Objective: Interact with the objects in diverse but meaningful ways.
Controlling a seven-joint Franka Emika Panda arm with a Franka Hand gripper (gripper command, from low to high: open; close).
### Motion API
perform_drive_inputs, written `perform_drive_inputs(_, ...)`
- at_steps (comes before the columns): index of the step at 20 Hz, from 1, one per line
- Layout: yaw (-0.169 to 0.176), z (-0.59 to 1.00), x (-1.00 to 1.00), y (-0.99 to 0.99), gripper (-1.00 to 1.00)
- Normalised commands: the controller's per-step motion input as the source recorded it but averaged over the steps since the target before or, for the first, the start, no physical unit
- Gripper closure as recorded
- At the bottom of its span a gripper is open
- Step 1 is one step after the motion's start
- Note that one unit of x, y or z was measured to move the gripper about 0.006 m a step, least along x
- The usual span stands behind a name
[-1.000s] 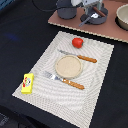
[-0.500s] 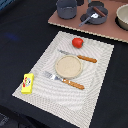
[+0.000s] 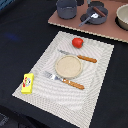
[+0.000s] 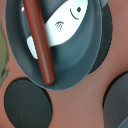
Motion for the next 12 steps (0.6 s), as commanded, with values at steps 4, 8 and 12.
perform_drive_inputs(4,0.066,-0.22,0.00,0.07,-1.00)
perform_drive_inputs(8,0.056,-0.14,-0.03,0.01,-1.00)
perform_drive_inputs(12,0.059,-0.14,-0.08,0.00,-1.00)
